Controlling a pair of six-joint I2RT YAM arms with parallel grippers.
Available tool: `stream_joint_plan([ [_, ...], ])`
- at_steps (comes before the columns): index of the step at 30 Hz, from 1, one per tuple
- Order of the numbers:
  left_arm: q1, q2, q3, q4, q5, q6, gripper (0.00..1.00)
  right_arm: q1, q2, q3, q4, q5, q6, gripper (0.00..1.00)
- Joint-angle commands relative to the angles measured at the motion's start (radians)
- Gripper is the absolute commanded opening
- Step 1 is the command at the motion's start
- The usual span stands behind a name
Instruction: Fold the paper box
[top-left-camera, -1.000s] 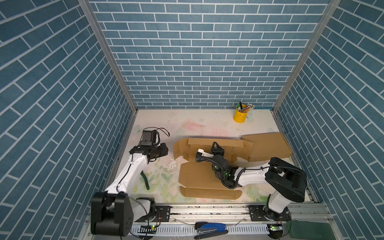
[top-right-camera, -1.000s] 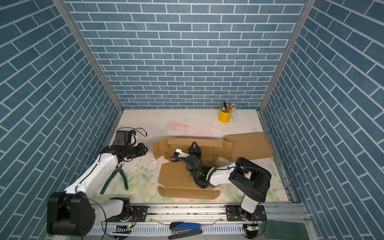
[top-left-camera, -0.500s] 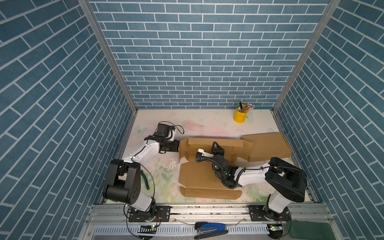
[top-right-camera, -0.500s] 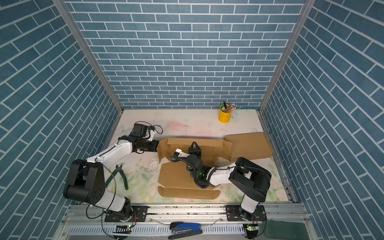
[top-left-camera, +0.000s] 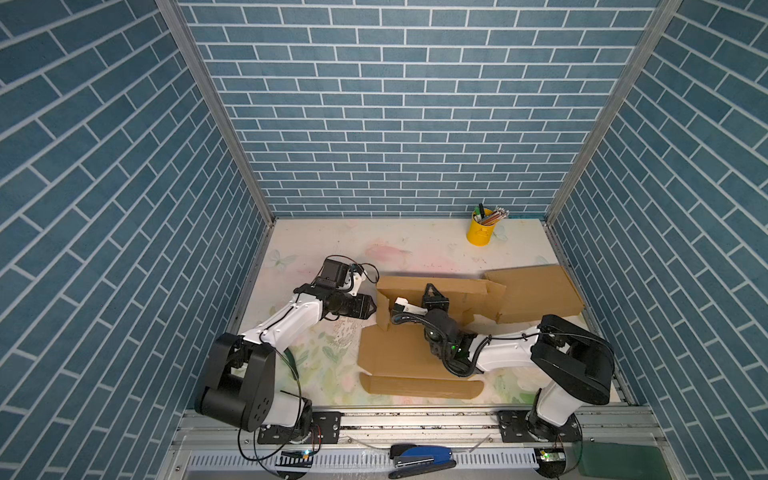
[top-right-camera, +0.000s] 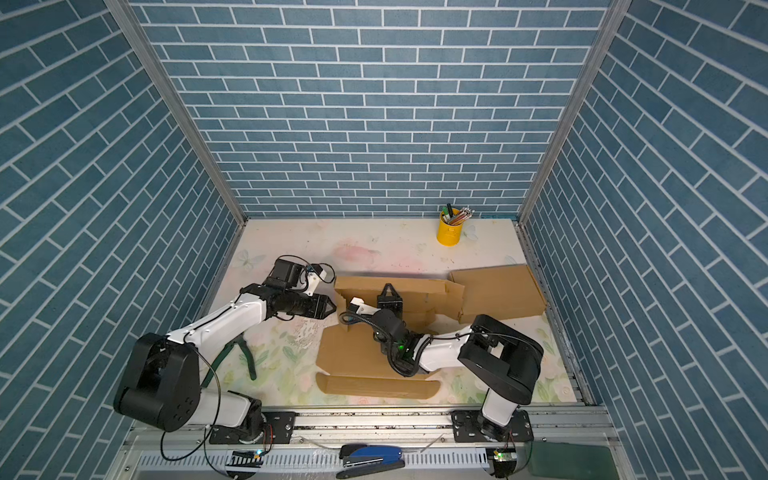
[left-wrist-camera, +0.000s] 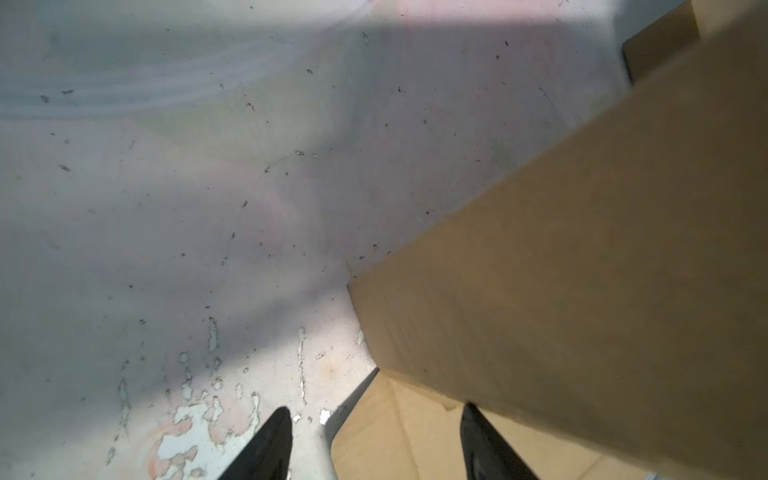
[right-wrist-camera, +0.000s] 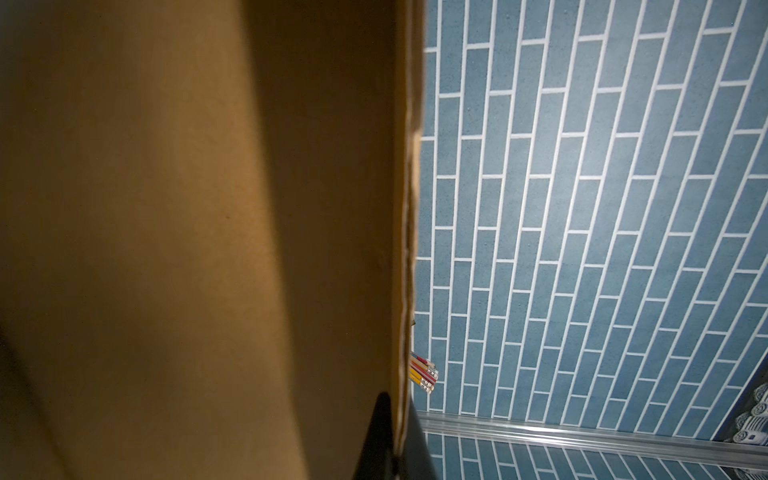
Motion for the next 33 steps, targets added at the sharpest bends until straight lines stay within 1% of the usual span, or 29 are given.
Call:
stream_joint_plan([
  [1, -0.018, -0.047, -0.039, 0.052, 0.005, -0.022, 0.68, -0.001, 0.005, -0.014, -0.113, -0.025, 0.033, 0.00],
  [4, -0.058, -0.053, -0.080, 0.103, -0.030, -0.029, 0.70, -0.002, 0.007, -0.007, -0.120, -0.027, 0.033, 0.00],
  [7, -0.095, -0.044, -0.102, 0.173, -0.100, -0.034, 0.71, -0.001, 0.008, -0.005, -0.125, -0.031, 0.036, 0.00],
  [11, -0.145, -0.064, -0.129, 0.345, -0.221, -0.038, 0.71, -0.001, 0.004, -0.003, -0.145, -0.033, 0.047, 0.00],
  [14, -0.168, -0.070, -0.180, 0.463, -0.300, -0.041, 0.71, -0.002, -0.004, -0.002, -0.163, -0.037, 0.058, 0.00],
  [17, -0.222, -0.074, -0.230, 0.601, -0.385, 0.019, 0.70, -0.001, -0.016, -0.002, -0.184, -0.044, 0.074, 0.00],
  [19, -0.238, -0.064, -0.244, 0.645, -0.418, 0.031, 0.70, -0.001, -0.023, -0.001, -0.200, -0.049, 0.089, 0.00],
  [22, -0.241, -0.053, -0.293, 0.752, -0.471, 0.029, 0.66, -0.001, -0.028, -0.001, -0.211, -0.054, 0.097, 0.00],
  [25, -0.246, -0.047, -0.335, 0.850, -0.531, 0.023, 0.59, -0.002, -0.026, 0.000, -0.219, -0.055, 0.104, 0.00],
  [27, -0.261, -0.034, -0.348, 0.885, -0.573, 0.025, 0.53, -0.002, -0.024, 0.002, -0.223, -0.057, 0.108, 0.00],
  [31, -0.272, 0.006, -0.373, 0.957, -0.585, 0.016, 0.48, -0.002, -0.024, 0.006, -0.224, -0.056, 0.108, 0.00],
  [33, -0.279, 0.020, -0.376, 0.966, -0.598, 0.014, 0.45, -0.002, -0.028, 0.011, -0.230, -0.058, 0.112, 0.00],
])
